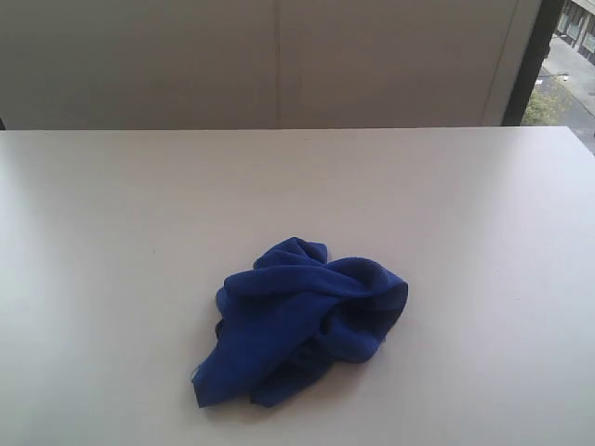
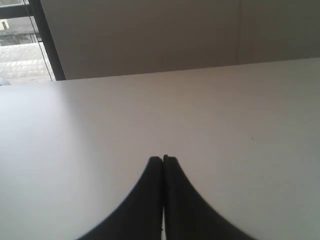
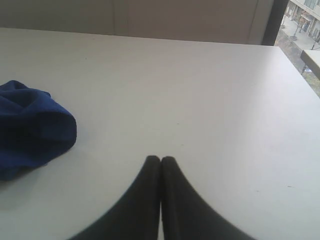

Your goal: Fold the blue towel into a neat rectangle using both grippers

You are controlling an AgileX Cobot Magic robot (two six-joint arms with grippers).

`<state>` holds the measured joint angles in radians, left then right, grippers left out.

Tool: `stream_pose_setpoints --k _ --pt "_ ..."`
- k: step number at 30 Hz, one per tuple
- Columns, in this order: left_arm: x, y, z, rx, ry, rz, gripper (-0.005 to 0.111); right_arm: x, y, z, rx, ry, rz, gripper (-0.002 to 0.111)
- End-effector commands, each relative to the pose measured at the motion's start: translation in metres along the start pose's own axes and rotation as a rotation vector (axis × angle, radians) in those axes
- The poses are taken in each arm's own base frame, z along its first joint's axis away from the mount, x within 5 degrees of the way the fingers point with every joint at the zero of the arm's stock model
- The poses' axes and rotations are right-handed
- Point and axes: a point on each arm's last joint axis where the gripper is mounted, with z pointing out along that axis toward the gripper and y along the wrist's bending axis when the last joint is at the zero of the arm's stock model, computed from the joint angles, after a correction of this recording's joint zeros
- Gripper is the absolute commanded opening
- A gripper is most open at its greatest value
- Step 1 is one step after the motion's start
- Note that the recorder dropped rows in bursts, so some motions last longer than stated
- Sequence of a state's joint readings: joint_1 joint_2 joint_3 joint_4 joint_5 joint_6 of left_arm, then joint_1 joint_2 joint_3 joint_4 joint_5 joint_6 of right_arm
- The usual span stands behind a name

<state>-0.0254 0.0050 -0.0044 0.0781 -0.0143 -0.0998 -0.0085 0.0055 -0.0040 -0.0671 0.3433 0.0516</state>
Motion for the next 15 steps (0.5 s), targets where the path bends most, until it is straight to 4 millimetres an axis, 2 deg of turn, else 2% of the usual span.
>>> stream_pose_setpoints --k 1,9,12,15 --pt "-0.001 0.000 0.000 -0.003 -0.029 -0.006 0.000 0.001 0.000 0.000 0.001 -0.008 -0.005 0.000" --pt "-0.002 0.000 0.000 -0.003 -0.031 -0.006 0.000 0.001 0.000 0.000 0.001 -0.008 -0.005 0.000" --pt "-0.010 0.001 -0.001 -0.007 -0.121 -0.006 0.000 0.001 0.000 0.000 0.001 -0.008 -0.005 0.000" --pt "-0.017 0.001 -0.002 -0.003 -0.201 -0.081 0.000 0.001 0.000 0.000 0.001 -0.008 -0.005 0.000"
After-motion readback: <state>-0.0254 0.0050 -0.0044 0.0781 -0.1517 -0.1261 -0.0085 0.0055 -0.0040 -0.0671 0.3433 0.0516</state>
